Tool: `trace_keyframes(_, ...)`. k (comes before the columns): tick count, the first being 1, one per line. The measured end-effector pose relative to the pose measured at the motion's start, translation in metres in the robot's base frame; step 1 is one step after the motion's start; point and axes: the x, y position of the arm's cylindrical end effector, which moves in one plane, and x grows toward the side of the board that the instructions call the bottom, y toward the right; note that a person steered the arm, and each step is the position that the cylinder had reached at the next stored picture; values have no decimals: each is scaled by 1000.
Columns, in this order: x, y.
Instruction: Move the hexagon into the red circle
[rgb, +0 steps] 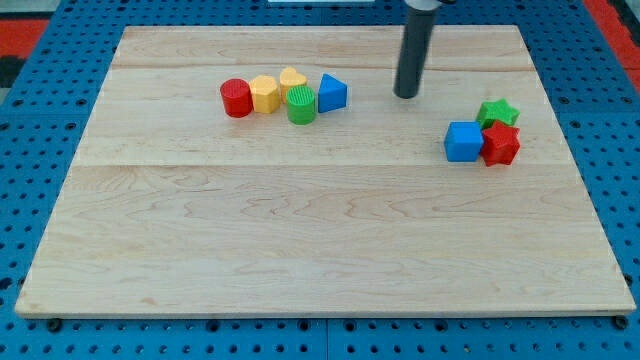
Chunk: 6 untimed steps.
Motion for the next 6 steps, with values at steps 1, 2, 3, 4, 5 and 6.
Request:
trace_keyframes(1,-2,-53)
trace_keyframes(2,0,-122)
trace_keyframes(3,1,-172)
trace_keyframes(4,1,-172)
trace_keyframes(5,-9,-144)
trace_keyframes(6,-35,-144)
